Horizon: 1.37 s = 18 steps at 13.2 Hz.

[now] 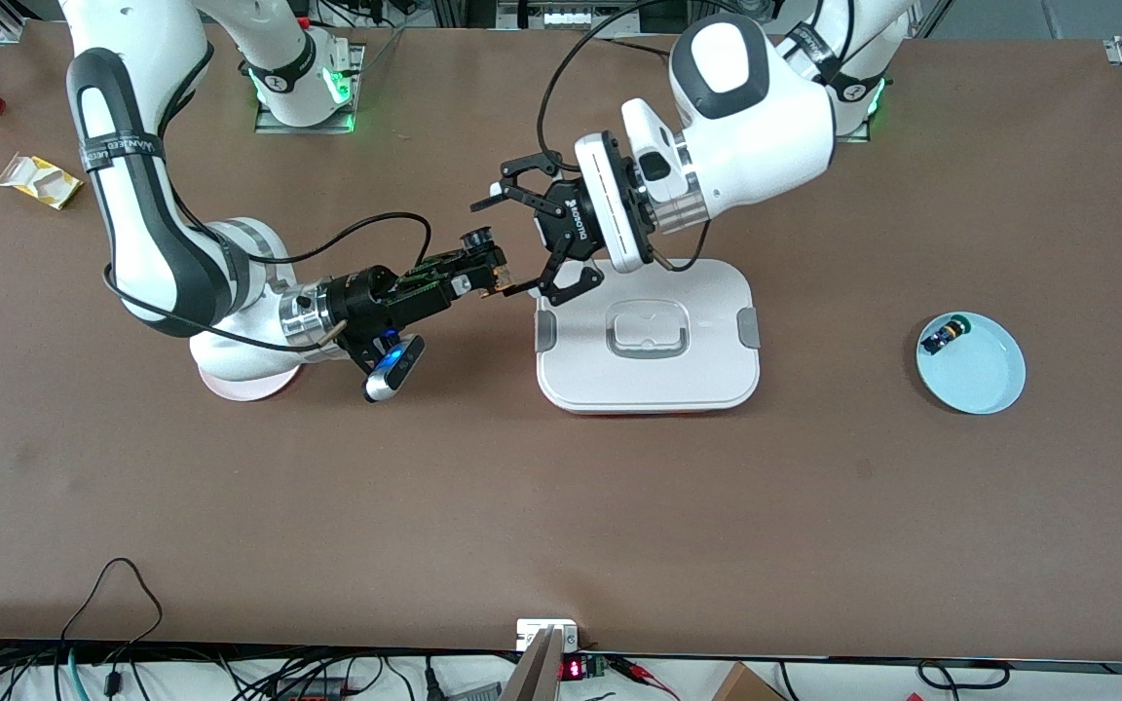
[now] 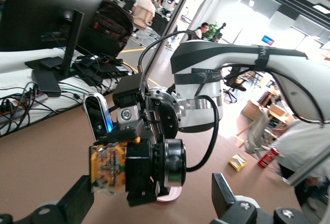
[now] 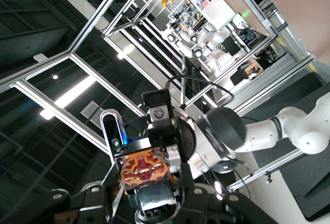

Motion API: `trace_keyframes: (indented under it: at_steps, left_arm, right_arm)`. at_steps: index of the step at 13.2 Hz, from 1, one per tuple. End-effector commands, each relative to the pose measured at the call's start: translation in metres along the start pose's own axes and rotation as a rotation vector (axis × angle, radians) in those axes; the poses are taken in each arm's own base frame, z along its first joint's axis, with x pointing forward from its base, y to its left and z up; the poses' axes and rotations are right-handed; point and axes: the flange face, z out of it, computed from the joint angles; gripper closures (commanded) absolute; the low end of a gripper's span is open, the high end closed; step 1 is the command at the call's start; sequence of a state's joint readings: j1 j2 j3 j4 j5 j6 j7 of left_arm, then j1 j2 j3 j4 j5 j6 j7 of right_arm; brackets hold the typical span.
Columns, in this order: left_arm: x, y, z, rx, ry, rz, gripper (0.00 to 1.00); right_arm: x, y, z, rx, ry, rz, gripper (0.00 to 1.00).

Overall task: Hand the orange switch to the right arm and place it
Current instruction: 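Open the left gripper and withdraw it while the right gripper pulls away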

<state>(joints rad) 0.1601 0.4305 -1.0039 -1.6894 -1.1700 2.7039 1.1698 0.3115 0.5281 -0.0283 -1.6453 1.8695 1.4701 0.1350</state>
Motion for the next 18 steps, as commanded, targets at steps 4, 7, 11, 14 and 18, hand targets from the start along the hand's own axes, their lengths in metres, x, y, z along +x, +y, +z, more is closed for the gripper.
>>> trace_keyframes:
  at_steps: [4,7,11,14,18]
  left_arm:
    - [0.016,-0.016,-0.074,-0.158,-0.117,0.019,0.00]
    - [0.032,-0.005,-0.083,-0.141,-0.326,-0.038,0.00]
    - [0.018,-0.008,-0.112,-0.157,-0.614,-0.155,0.00]
    - [-0.001,-0.037,-0.153,-0.104,-0.765,-0.283,0.00]
    - [0.007,-0.061,-0.229,0.137,-0.976,-0.458,0.00]
  right_arm:
    - [-0.018,-0.015,-0.038,-0.122,0.038,-0.064,0.95]
    - [-0.039,-0.022,-0.068,-0.293,0.086,-0.088,0.95]
    - [-0.069,-0.039,-0.128,-0.512,0.129,-0.203,0.95]
    - [-0.082,-0.040,-0.155,-0.727,0.123,-0.277,0.95]
    - [-0.094,-0.044,-0.170,-0.975,0.097,-0.410,0.95]
